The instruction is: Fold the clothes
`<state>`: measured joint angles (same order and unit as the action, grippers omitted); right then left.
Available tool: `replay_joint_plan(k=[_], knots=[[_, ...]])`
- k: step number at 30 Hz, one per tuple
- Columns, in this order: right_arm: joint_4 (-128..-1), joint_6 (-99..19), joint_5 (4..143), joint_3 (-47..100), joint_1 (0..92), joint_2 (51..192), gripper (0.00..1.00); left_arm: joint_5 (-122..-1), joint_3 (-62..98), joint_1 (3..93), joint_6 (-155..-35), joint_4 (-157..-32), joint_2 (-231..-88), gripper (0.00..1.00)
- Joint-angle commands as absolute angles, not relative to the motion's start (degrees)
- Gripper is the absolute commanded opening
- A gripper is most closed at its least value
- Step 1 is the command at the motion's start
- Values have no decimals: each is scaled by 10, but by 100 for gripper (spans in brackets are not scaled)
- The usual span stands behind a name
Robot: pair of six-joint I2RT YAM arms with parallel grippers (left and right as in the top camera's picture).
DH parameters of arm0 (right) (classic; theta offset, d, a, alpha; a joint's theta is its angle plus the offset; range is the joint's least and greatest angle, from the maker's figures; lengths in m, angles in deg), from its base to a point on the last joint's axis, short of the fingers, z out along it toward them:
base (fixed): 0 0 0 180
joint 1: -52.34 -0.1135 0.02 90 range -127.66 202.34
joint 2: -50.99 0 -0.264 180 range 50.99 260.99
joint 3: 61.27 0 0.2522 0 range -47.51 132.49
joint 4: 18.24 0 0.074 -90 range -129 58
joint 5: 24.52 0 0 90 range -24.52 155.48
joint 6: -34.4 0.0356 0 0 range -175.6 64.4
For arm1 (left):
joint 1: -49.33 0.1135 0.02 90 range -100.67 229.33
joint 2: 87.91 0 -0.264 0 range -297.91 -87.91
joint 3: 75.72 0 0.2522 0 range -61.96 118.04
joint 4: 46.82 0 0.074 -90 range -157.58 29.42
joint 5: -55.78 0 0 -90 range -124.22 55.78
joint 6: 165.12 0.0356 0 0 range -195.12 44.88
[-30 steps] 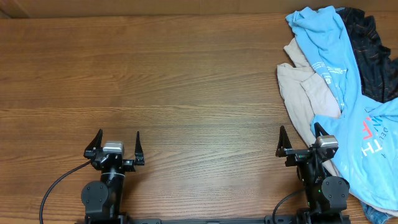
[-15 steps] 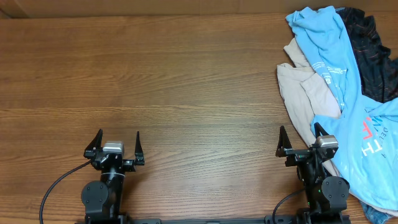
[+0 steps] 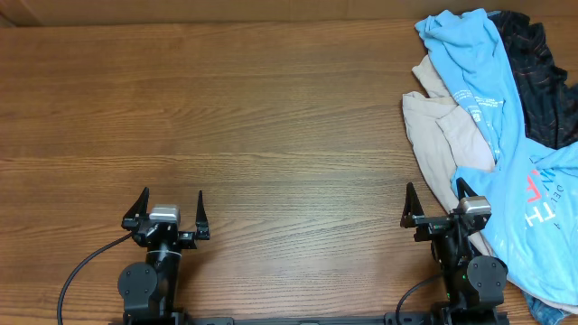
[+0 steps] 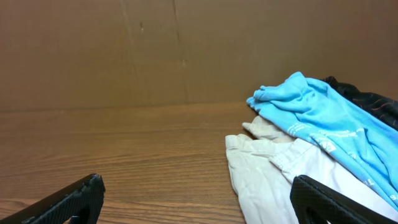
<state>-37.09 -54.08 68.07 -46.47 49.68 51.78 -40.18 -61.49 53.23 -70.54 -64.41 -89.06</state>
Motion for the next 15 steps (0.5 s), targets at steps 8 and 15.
replay_joint_plan(k=[8, 15], knots=[[-374, -378, 703, -455, 498, 512, 100, -436, -617, 538, -730, -633, -893, 100], [-489, -373, 674, -300, 498, 543, 100, -477, -491, 538, -758, -743, -897, 100]])
